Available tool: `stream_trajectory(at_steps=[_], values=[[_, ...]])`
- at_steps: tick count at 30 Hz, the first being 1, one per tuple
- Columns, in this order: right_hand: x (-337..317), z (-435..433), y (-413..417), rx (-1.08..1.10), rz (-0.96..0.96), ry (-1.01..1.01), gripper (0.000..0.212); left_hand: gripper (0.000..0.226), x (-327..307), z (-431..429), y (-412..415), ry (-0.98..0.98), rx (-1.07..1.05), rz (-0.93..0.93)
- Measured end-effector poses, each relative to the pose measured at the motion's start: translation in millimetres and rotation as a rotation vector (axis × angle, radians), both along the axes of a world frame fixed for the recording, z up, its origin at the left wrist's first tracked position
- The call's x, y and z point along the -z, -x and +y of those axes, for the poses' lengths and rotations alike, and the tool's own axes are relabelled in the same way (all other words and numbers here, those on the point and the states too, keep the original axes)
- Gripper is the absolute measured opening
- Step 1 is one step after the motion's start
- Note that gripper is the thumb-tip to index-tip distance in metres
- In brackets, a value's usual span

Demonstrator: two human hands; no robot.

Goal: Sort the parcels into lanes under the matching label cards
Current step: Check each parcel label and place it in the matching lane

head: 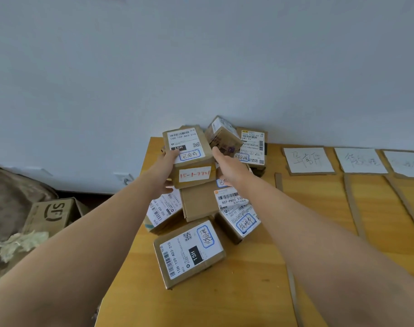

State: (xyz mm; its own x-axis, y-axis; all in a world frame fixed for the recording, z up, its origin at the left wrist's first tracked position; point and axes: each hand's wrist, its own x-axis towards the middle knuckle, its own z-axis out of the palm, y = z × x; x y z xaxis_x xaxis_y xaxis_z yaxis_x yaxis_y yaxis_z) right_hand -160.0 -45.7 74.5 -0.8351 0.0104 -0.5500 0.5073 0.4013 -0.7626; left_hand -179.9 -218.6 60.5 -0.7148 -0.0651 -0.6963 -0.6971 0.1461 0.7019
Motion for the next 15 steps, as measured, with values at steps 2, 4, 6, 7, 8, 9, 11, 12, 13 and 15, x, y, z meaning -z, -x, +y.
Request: stream_trajectory(at_steps=[2,4,6,7,8,9,11,12,13,15], values=[[-1,0,-2,-0.037,-0.002,-0.009,0.071,0.053,0,3,-3,-0.037,-0.031,0.013],[-3,1,-6,-0.027,-0.010,0.017,0.070,0.049,-2,5,-7,-0.056,-0.087,0.060],[-3,3,-11,0.010,-0.011,0.066,0.069,0.049,-4,5,-10,-0.085,-0.120,0.117],[-3,4,-13,0.029,-0.008,0.095,0.069,0.051,-6,4,-12,-0.105,-0.131,0.146],[-5,4,-16,0.042,-0.002,0.117,0.069,0.055,-9,4,-13,-0.123,-0.139,0.179],[-7,5,-19,0.048,0.009,0.132,0.070,0.058,-12,4,-15,-0.135,-0.141,0.211],[-14,9,-23,0.058,0.032,0.143,0.071,0.062,-22,6,-17,-0.145,-0.117,0.267],[-17,11,-24,0.065,0.046,0.142,0.068,0.062,-28,9,-19,-0.148,-0.098,0.295],[-21,15,-26,0.071,0.066,0.140,0.065,0.062,-34,12,-20,-0.151,-0.083,0.321],[-28,23,-28,0.066,0.114,0.151,0.054,0.061,-42,19,-23,-0.158,-0.058,0.363]])
